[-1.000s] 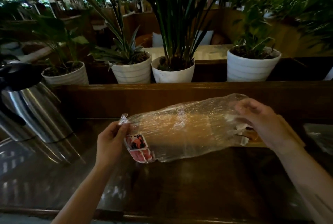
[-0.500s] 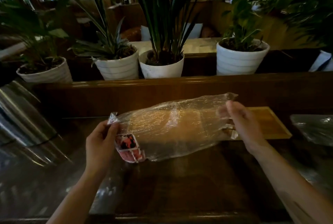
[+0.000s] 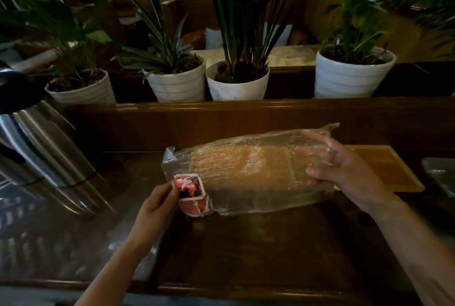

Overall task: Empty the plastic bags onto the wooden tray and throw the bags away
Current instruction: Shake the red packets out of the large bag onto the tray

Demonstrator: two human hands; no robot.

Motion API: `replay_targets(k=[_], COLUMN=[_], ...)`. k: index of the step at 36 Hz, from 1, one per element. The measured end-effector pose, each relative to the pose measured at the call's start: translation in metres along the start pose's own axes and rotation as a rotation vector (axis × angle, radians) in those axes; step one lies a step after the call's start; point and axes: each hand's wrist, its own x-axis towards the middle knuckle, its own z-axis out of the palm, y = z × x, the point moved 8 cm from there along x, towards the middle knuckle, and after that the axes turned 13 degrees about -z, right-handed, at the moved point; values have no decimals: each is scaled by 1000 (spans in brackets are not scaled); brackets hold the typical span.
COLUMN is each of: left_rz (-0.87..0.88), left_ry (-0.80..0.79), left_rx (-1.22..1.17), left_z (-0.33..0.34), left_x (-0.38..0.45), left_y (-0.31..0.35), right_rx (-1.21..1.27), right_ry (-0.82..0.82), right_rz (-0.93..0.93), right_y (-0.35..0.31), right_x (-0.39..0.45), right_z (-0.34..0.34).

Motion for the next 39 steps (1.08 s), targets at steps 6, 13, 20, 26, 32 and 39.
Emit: replay_targets(k=[6, 13, 20, 26, 32, 39], left_rz=[62, -18, 78, 345, 461, 400], left_ry=[202, 118, 165, 354, 520, 530], left_rx=[142, -200, -71, 253, 551, 651], left_z=[-11, -16, -23, -43, -58, -69], left_x=[1, 6, 5, -5, -13, 3], left_y=[7, 16, 44, 93, 138, 177], right_rx=[-26, 36, 80, 14, 74, 117], right_ry=[-24, -10, 5, 34, 54, 73], right_rz=[38, 23, 121, 243, 320, 336], right_y=[1, -11, 1, 28, 45, 55], right_x=[6, 21, 45, 61, 72, 83], right_z=[4, 5, 8, 22, 45, 65])
